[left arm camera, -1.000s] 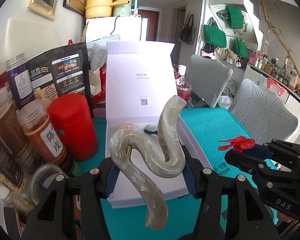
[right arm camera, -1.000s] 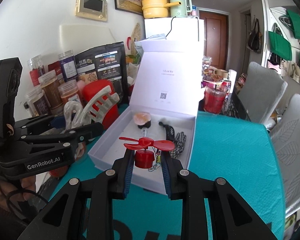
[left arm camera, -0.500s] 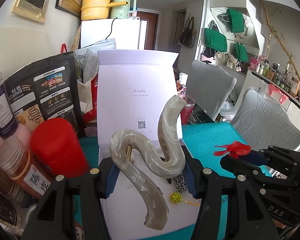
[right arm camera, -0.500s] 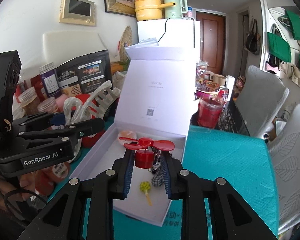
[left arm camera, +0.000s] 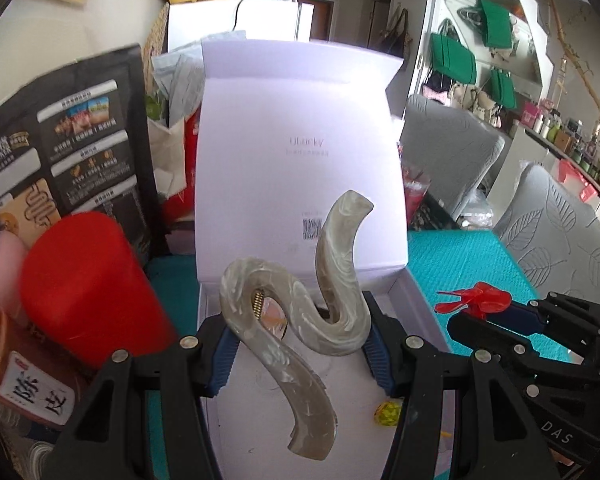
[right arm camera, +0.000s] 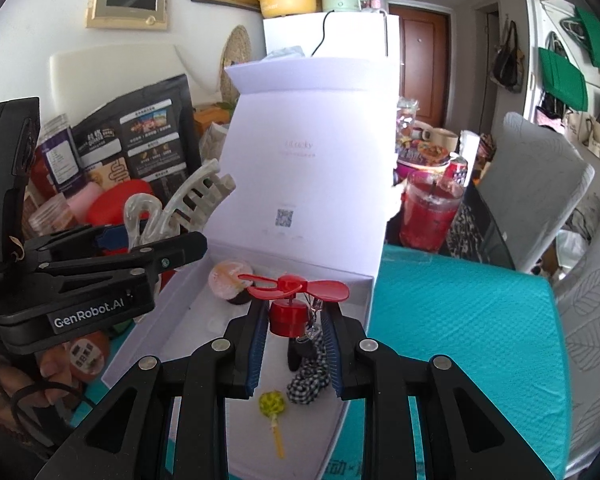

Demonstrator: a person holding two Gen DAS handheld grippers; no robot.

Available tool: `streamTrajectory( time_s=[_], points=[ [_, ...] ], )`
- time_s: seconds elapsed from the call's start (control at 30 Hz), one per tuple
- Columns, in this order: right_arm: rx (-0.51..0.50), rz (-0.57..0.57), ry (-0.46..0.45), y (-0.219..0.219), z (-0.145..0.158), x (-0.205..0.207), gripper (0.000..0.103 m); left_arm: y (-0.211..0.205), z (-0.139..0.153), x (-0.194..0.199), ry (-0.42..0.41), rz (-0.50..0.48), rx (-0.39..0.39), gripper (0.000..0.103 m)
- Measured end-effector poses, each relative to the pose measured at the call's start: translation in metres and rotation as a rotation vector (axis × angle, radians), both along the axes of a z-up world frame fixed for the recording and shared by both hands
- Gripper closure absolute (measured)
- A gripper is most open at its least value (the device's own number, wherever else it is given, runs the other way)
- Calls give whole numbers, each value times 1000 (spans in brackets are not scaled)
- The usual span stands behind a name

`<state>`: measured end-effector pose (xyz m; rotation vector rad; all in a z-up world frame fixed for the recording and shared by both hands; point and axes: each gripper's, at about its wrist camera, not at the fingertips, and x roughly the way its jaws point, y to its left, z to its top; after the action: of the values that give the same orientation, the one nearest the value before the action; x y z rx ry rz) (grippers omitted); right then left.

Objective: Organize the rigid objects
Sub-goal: 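Open right tool to drop fan while left tool releases S clip in box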

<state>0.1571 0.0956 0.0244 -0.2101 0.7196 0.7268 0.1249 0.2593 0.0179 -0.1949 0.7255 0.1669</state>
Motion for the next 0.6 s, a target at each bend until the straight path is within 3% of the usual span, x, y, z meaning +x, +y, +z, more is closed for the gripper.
streamTrajectory(
  time_s=[0.6],
  points=[
    [-74,0,120,24,-51,26,77,9,-55,31,218,-28,-12,48]
  ],
)
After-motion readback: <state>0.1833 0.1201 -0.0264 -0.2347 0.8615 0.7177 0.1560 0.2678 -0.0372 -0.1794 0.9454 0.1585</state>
